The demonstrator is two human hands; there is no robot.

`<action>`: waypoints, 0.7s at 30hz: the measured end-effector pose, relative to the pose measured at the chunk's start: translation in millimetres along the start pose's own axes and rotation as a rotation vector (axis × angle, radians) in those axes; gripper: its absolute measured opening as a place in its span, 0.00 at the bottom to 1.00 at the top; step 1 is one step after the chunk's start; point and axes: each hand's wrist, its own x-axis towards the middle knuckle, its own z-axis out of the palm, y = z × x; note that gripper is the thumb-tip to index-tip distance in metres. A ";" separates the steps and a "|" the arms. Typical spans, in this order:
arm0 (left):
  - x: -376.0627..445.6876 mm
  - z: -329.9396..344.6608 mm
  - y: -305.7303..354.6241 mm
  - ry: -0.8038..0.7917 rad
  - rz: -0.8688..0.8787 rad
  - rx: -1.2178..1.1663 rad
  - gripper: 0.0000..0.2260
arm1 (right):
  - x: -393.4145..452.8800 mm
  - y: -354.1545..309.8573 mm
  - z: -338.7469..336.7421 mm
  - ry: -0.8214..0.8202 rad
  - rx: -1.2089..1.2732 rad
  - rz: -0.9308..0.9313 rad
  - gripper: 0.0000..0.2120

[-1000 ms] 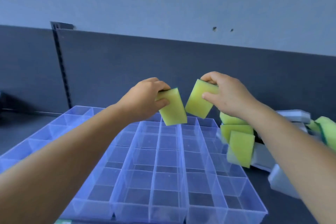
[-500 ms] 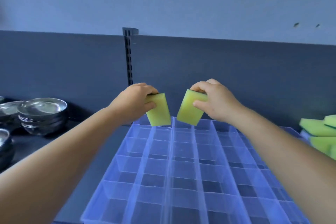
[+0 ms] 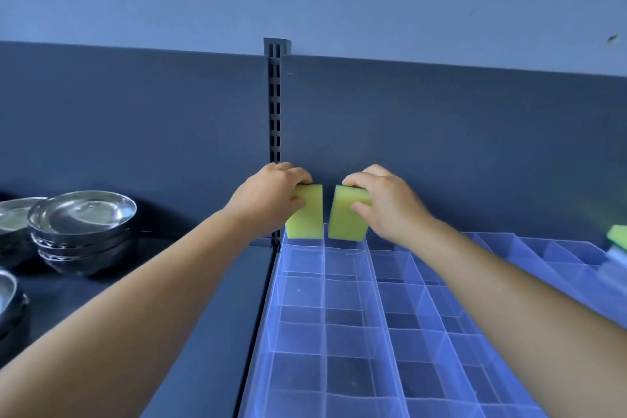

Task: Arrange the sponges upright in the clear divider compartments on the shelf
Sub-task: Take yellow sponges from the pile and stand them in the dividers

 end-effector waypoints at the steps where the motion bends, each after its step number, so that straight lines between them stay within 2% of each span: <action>1: 2.8 0.9 -1.8 -0.005 0.006 0.011 0.15 | 1.9 0.9 3.6 0.002 -0.013 0.001 0.16; 8: 10.1 21.0 -6.2 -0.092 0.033 0.135 0.17 | 3.9 2.0 17.5 0.022 -0.125 -0.033 0.11; 17: 6.1 44.6 -6.0 -0.033 0.147 0.327 0.13 | 4.0 5.2 44.2 -0.093 -0.290 -0.024 0.09; 21: 3.3 45.9 -6.8 -0.030 0.132 0.351 0.11 | 4.0 6.5 45.2 -0.121 -0.298 -0.021 0.10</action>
